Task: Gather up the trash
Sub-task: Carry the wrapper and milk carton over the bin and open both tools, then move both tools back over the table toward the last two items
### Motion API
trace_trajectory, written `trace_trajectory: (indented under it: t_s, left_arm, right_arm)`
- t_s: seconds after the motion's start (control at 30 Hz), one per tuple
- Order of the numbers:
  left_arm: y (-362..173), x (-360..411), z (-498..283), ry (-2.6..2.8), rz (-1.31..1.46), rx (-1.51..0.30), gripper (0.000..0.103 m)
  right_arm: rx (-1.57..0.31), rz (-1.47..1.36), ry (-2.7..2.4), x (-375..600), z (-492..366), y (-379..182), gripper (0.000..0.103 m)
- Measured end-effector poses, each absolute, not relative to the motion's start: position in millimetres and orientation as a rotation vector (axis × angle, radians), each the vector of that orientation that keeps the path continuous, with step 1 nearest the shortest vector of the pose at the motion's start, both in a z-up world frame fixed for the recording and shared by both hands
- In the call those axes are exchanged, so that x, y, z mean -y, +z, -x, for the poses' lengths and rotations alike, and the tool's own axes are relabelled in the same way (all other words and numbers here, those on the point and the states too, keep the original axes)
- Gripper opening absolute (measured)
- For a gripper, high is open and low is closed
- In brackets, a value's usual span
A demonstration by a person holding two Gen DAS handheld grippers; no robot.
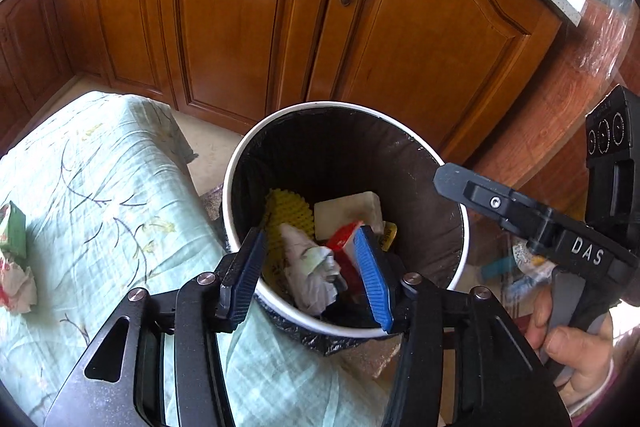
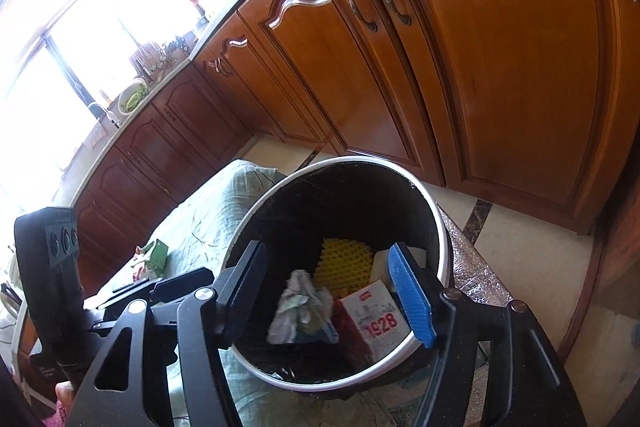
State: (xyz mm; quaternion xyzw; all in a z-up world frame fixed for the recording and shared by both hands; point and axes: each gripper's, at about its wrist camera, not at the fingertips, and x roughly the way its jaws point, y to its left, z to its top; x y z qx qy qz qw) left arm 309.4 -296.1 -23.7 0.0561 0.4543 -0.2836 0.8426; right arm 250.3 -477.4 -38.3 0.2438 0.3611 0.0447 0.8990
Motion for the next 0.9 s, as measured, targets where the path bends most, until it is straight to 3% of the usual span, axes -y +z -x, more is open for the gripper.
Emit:
trace_trajectory:
  t_s: [0.13, 0.23, 0.33, 0.9]
  left_arm:
    - [-19, 271, -299, -0.574, -0.061, -0.938, 0.052]
    - [-16, 242, -286, -0.54, -0.013, -0.909, 0.055]
    - [-15, 212, -274, -0.494, 0.034, -0.886, 0.059]
    - [-22, 67, -250, -0.254, 0.197, -0.891, 0.06]
  right_arm:
    - [-0.714, -0.537, 0.099, 473, -240, -35, 0.088]
    - [-0.685, -0.556, 0.117, 463, -230, -32, 0.094]
    - [-0.676, -0.563, 0.16, 446, -225, -30, 0.095]
    - [-0.755, -0.507, 0.36, 342, -237, -35, 0.095]
